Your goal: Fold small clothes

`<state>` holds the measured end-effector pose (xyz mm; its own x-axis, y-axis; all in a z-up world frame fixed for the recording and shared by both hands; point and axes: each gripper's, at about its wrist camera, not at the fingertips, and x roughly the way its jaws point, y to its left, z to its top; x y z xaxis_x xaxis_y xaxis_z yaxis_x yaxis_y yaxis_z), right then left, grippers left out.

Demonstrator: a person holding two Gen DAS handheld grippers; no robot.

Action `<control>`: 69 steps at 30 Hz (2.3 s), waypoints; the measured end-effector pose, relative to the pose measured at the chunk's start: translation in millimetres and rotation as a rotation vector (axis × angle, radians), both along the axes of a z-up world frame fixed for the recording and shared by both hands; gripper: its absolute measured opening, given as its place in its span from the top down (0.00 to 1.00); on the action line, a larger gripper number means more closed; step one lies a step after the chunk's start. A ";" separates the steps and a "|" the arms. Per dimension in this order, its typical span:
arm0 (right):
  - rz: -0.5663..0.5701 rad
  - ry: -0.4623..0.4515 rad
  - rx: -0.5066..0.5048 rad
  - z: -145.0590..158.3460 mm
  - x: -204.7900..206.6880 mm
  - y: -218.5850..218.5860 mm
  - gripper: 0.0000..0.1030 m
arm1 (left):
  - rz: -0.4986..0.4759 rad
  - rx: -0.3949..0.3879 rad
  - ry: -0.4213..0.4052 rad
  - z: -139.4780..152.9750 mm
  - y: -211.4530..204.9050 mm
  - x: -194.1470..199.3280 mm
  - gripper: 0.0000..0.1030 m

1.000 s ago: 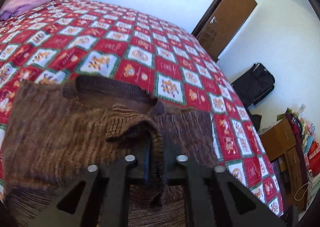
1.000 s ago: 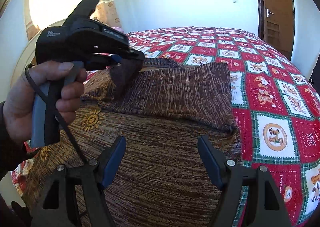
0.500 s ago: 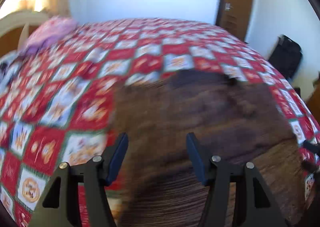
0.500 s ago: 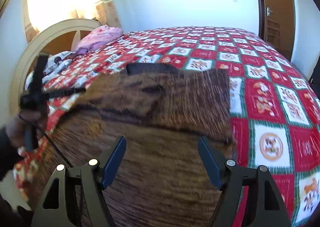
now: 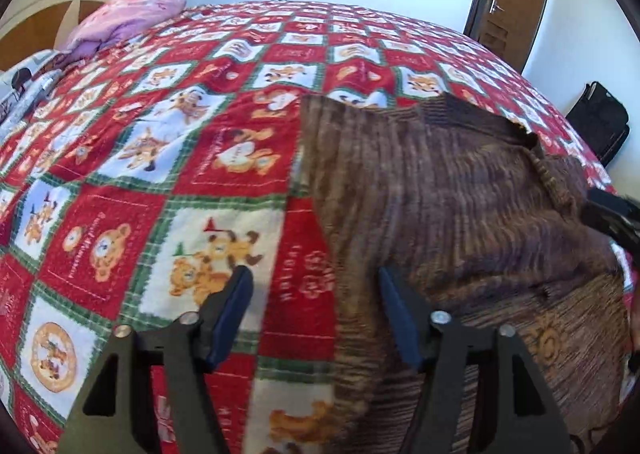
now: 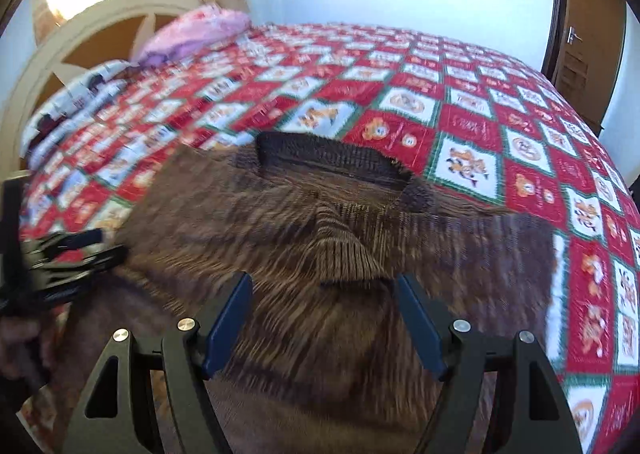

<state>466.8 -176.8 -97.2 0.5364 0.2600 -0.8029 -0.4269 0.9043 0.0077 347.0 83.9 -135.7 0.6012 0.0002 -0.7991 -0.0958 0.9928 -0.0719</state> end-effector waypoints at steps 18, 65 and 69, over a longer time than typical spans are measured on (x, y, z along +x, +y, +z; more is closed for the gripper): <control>0.114 0.094 0.197 9.3 -46.7 -10.9 0.27 | 0.052 0.034 -0.021 -7.1 16.7 -8.2 0.07; 0.310 0.321 0.299 -10.3 20.9 162.9 0.26 | 0.108 -0.016 -0.087 -8.6 35.0 -30.1 0.04; 0.278 0.243 0.243 -1.6 -14.0 117.0 0.26 | 0.104 -0.008 -0.077 -9.1 34.2 -29.7 0.03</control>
